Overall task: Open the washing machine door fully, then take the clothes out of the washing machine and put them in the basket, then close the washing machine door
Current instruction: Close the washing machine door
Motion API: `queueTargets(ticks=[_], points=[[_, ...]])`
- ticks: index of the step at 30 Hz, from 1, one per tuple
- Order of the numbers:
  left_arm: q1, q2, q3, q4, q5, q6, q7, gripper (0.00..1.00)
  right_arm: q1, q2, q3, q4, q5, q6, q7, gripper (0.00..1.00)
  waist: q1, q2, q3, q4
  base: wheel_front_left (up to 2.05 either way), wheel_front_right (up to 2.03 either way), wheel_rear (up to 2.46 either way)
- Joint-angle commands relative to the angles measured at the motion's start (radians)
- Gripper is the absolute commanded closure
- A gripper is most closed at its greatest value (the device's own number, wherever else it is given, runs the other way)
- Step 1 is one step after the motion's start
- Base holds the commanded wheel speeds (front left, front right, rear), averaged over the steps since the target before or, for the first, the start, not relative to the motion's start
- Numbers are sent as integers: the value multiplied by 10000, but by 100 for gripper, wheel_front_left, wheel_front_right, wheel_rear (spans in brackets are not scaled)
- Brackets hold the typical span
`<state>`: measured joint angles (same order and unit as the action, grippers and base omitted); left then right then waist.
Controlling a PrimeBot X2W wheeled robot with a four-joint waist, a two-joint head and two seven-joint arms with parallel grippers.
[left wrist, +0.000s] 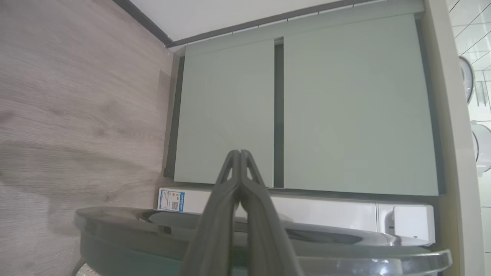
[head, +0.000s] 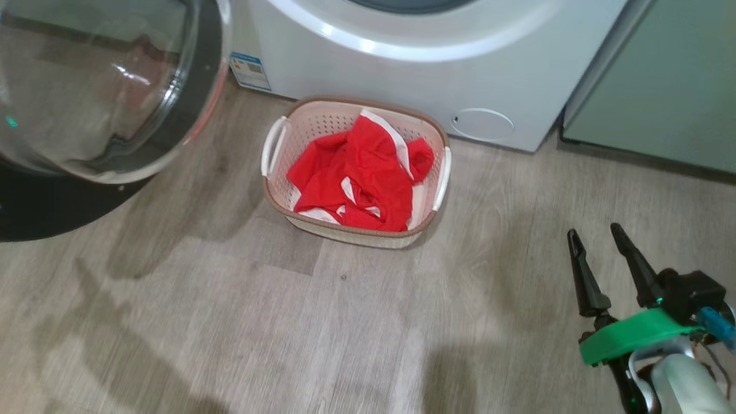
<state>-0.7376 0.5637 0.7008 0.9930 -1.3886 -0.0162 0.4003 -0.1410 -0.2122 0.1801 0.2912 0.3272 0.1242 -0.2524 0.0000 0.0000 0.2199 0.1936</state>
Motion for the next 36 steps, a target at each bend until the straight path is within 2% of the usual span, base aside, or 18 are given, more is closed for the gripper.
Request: queueTargets(ticks=[1, 8, 13, 20, 25, 30, 36], points=[[-206, 621, 58, -242, 83, -83, 33, 100, -167, -195, 173, -319, 74, 65, -94, 0, 0, 0, 138, -110, 0, 0, 0], [-526, 458, -319, 1, 143, -365, 560, 100, -166, -232, 153, -327, 56, 65, -94, 0, 0, 0, 249, -142, 0, 0, 0], [-713, 189, -895, 48, 365, -500, 1228, 100, -123, -200, 75, -251, 41, 65, -94, 0, 0, 0, 114, 98, 0, 0, 0], [-963, -540, -1766, -239, 609, -762, 2255, 100, 11, 84, 151, -124, 53, 65, -94, 0, 0, 0, -592, 392, 0, 0, 0], [-626, -1001, -2329, -750, 709, -885, 3261, 100, 354, 430, 105, 13, 72, 65, -94, 0, 0, 0, -1540, 397, 0, 0, 0], [-102, -1455, -2700, -1560, 706, -711, 4126, 100, 822, 696, -123, 57, 57, 65, -94, 0, 0, 0, -2151, 432, 0, 0, 0], [683, -2332, -3069, -3170, 690, -138, 4680, 100, 1050, 892, -341, 61, -2, 65, -94, 0, 0, 0, -2423, 418, 0, 0, 0]])
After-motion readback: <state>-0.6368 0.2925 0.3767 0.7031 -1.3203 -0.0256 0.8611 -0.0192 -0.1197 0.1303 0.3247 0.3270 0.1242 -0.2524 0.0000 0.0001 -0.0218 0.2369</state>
